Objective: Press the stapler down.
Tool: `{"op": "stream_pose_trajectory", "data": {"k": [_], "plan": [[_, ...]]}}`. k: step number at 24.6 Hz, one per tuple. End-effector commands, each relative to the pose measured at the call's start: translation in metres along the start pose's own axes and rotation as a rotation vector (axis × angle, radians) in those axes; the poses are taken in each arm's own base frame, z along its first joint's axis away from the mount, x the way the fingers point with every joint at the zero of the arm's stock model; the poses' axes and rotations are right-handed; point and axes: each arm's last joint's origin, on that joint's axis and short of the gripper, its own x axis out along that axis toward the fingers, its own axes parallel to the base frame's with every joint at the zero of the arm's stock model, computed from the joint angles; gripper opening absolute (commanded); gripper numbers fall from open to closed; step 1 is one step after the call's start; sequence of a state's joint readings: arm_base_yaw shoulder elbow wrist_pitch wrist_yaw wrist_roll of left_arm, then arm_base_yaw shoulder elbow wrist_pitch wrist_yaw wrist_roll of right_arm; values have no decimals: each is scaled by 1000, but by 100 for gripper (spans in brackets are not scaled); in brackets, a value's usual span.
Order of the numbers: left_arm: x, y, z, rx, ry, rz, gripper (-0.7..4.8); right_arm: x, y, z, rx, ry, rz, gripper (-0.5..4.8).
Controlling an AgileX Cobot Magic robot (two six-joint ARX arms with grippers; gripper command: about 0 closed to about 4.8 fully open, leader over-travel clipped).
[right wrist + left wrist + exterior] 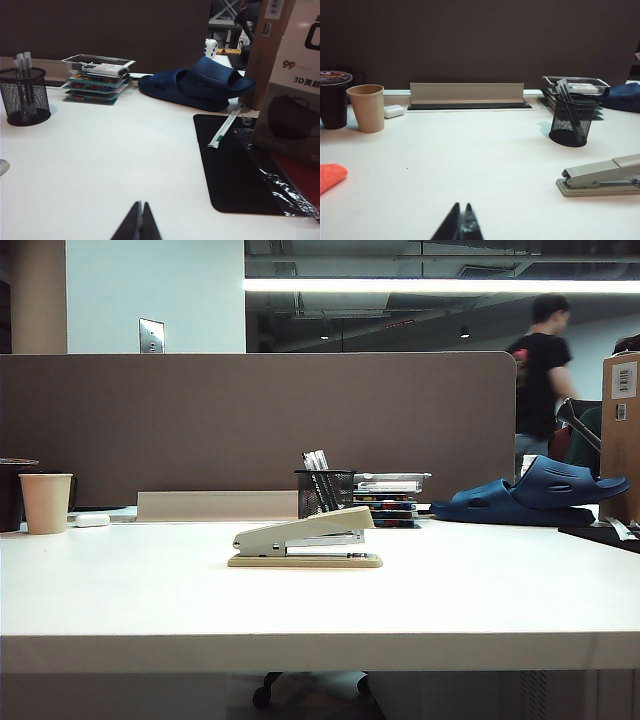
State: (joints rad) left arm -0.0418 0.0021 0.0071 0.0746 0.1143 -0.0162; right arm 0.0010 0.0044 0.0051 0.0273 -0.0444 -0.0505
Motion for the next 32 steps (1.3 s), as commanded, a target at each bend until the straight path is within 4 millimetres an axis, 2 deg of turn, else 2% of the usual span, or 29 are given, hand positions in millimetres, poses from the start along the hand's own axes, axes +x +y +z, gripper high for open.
{"op": "stream_pose_trajectory", "data": {"k": [1,17,26,32], "plan": [[0,0,2,3,-12,-2,-5,0,0,0,-3,-15,-6,-9],[0,0,2,2,-11,-13,-6,0,0,0,-3,-15,-6,-9],[-1,-8,-1,-2,15,-268,-6,0,0,2,-2,-21,-2,-9],[-3,-12,-12,-38,135,-413,-6,-2,0,9,4,-19,-2,-9]]}}
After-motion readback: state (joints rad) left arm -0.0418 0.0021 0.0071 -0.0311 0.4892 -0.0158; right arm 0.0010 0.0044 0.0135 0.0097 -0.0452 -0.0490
